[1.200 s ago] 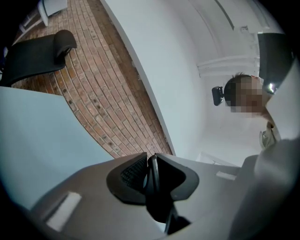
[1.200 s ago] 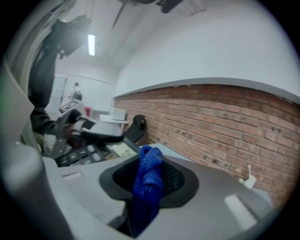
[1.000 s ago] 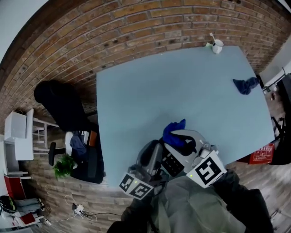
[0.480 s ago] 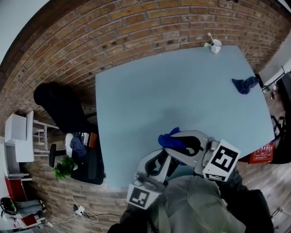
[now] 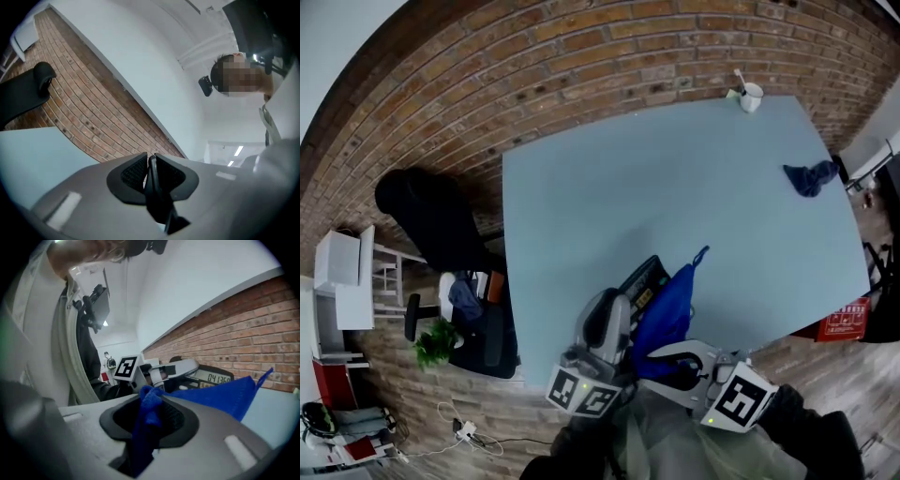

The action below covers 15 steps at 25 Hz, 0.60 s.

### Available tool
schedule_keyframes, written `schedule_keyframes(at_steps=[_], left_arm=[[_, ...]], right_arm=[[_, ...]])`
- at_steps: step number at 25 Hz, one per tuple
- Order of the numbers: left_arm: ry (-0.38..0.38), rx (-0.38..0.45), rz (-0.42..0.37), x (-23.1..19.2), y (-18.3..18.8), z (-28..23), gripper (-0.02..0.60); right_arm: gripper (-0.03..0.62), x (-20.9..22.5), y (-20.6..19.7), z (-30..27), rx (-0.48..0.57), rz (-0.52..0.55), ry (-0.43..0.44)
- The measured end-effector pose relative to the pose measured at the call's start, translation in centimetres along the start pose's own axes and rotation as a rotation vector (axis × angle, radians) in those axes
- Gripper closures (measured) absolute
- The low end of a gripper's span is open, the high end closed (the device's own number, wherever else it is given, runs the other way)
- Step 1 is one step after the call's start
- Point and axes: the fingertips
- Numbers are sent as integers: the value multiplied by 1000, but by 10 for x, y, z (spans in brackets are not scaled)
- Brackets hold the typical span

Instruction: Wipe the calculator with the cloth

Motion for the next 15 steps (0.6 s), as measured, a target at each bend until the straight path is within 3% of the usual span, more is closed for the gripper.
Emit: schedule_keyframes(at_steps=[3, 6, 8, 12, 15], left_arm=[[31, 60, 104, -9, 1, 7, 526], [54, 134, 211, -16, 4, 16, 526], [80, 184, 258, -22, 7, 21, 526], [135, 318, 429, -37, 4, 27, 528], [170, 394, 573, -45, -10, 32, 528]], right_arm=[[494, 22, 9, 6, 97, -29, -33], [494, 90, 1, 32, 87, -183, -256], [494, 116, -8, 47, 64, -189, -332], [494, 66, 12, 45, 184, -153, -205], [494, 17, 9, 33, 168, -51, -83]])
Point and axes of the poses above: the fingertips, and each gripper's own axes: z backward along the fingers, x to its right, y out of its top, and after that the axes turned 14 degrees about -y, right-handed
